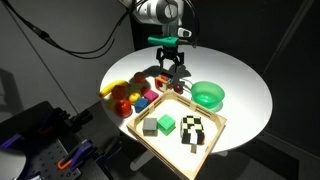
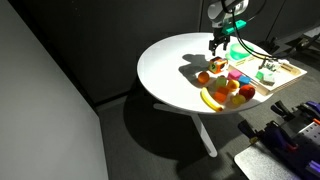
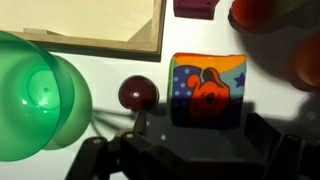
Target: Put the orange pushy cube in the crate
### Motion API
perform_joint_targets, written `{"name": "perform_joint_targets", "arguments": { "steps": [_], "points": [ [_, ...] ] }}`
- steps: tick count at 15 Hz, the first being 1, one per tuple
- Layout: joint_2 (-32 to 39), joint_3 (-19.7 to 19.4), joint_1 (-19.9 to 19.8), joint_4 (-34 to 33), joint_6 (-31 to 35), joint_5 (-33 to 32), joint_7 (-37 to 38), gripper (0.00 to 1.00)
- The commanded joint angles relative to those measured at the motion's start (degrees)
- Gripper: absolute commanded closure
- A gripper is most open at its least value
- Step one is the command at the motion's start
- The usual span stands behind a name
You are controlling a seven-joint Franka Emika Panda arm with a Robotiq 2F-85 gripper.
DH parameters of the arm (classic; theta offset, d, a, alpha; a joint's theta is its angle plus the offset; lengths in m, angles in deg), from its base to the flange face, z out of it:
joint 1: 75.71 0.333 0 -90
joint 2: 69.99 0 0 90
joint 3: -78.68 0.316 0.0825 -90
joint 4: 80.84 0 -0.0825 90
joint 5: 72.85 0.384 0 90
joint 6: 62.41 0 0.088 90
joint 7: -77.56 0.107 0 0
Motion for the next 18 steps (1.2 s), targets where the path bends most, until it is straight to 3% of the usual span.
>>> {"name": "perform_joint_targets", "arguments": {
  "steps": [1,18],
  "points": [
    [-1.15,-0.20,0.35,2.31,3.71,-1.65,1.34,0.00],
    [-3.40,1.18,0.15,9.58,9.17,-0.81,-0.19,0.00]
  ]
}}
